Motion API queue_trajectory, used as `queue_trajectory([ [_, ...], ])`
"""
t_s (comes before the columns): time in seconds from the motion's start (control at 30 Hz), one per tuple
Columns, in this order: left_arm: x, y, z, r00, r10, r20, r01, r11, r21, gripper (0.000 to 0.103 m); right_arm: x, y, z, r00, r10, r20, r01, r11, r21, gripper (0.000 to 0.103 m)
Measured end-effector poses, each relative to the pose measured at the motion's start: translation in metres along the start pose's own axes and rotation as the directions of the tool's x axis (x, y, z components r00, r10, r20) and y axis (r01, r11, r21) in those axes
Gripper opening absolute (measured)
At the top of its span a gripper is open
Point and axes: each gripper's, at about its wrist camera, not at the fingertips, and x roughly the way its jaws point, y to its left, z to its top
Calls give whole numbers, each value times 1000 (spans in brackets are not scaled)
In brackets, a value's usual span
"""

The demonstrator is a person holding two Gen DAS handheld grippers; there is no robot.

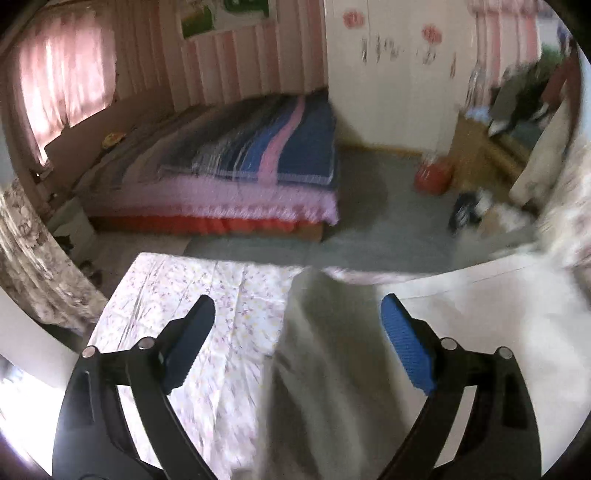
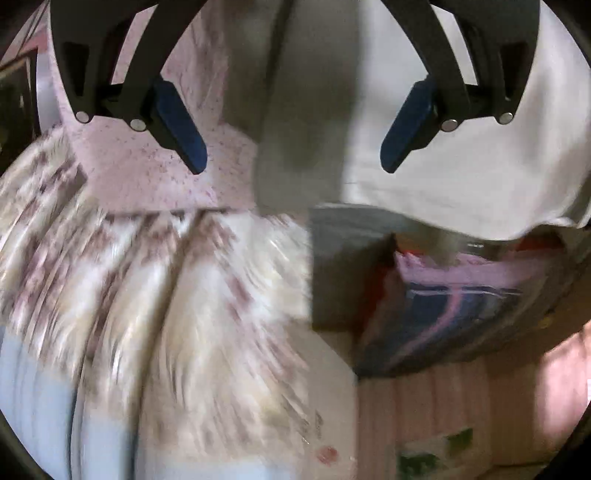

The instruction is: Fold large clothes

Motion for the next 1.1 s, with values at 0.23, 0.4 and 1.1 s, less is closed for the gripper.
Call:
queue_trajectory([
  [0.23, -82, -54, -77, 992, -115, 43, 114, 993, 29, 99, -72, 78, -54, 983, 182, -17, -183, 982, -37, 100],
  [0.4, -68, -95, -129, 998, -56, -23, 59, 986, 153, 100, -49, 111, -94, 976, 157, -148, -172, 980, -97, 100],
  [1.1, 28, -60, -78, 989, 142, -29, -133, 967, 219, 100, 64, 76, -40, 969, 112, -222, -142, 982, -123, 101],
])
